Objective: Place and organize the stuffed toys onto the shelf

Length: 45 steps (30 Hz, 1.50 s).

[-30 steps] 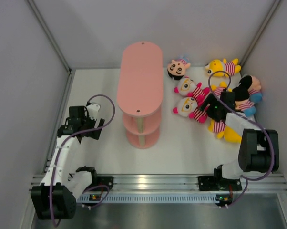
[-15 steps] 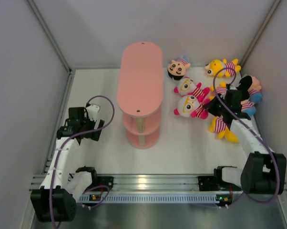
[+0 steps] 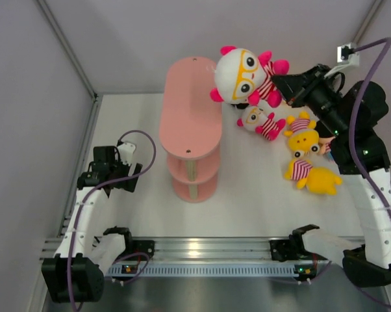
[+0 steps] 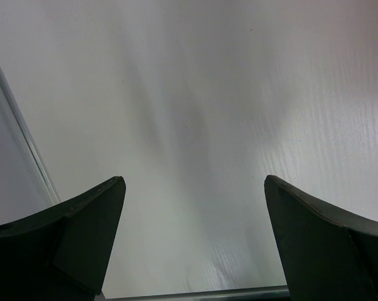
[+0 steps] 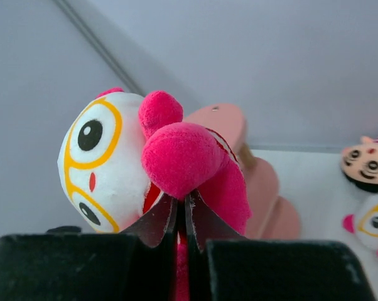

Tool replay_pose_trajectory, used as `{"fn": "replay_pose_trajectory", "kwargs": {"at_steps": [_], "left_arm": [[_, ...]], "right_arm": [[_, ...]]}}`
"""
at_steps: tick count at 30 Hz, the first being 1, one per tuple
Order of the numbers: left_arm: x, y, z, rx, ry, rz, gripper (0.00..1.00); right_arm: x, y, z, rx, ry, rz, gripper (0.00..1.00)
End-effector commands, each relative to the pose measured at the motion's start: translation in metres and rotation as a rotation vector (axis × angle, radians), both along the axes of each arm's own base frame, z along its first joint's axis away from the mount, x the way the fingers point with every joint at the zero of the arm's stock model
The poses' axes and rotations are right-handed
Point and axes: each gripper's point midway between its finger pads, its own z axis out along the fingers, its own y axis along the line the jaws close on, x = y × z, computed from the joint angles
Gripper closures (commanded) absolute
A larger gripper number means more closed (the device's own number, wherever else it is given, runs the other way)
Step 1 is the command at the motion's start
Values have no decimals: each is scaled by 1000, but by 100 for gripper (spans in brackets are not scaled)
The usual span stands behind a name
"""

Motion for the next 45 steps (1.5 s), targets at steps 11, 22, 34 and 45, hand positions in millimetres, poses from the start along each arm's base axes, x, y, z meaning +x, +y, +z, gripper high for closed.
{"fn": "replay_pose_trajectory", "kwargs": {"at_steps": [11,22,34,45], "left_arm": [[-3,2,7,5,-27,15,2],[-4,2,3,9,-16,10,1],[9,2,25,17,-67,-4,2],[23,2,52,10,-127,3,2]], "right_arm": [[-11,151,-37,72,193,313,100],[-7,167,-60,74,239,316,61],[-13,131,-18,58,99,250,45],[-1,186,-44,3,193,445,26]]}}
